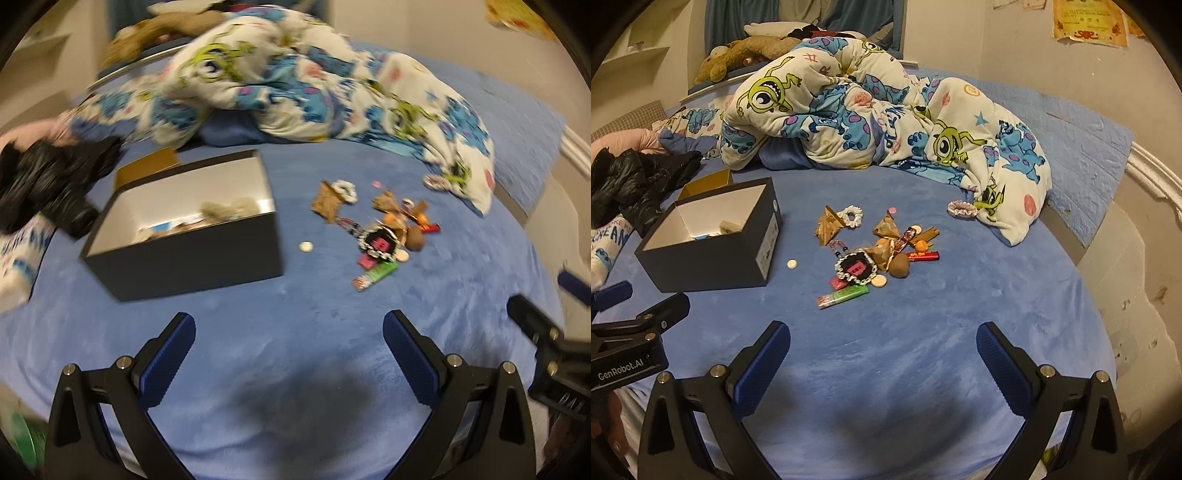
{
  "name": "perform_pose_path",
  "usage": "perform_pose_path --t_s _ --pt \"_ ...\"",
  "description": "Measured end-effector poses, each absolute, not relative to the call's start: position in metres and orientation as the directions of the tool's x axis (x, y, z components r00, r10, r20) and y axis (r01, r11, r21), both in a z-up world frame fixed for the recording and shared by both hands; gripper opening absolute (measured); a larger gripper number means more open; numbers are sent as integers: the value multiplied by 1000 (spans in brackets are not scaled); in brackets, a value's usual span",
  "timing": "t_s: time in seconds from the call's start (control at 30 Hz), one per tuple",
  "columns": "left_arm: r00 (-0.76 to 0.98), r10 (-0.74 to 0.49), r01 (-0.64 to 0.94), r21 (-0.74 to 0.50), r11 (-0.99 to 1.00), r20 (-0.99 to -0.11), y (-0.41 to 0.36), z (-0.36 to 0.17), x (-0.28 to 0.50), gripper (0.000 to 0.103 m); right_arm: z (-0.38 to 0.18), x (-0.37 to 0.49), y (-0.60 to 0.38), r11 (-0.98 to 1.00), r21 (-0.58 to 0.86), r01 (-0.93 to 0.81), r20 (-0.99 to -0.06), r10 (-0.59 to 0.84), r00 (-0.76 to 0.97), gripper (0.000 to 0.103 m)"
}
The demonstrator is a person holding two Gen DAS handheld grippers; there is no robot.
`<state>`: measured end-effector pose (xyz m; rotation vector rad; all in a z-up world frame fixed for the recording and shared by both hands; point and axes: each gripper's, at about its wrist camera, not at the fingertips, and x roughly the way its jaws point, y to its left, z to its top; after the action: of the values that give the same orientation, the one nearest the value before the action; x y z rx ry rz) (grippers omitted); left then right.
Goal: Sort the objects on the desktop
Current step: 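Move both tools toward the pile of small items beside the shoebox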
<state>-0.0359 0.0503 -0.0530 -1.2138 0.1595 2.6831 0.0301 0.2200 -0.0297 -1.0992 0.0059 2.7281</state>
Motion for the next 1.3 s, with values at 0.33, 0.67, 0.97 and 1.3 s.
perform_pose_path --t_s 0.33,0.67,0.97,1.3 --pt "-617 329 -507 41 -861 -715 116 -97 -73 103 -53 8 262 -992 -91 -88 -583 125 -803 103" --pt "-514 453 -597 -76 -799 -729 144 -152 -125 101 -92 -36 288 -993 -103 66 -550 2 -835 87" --pt "-467 445 -647 -48 -761 -764 165 -186 -152 101 -136 -79 311 -992 -67 106 -626 -41 -779 79" --pt "-405 478 -659 -113 -743 -780 163 -202 -172 94 -162 -117 320 -990 -41 138 -671 -75 -737 78"
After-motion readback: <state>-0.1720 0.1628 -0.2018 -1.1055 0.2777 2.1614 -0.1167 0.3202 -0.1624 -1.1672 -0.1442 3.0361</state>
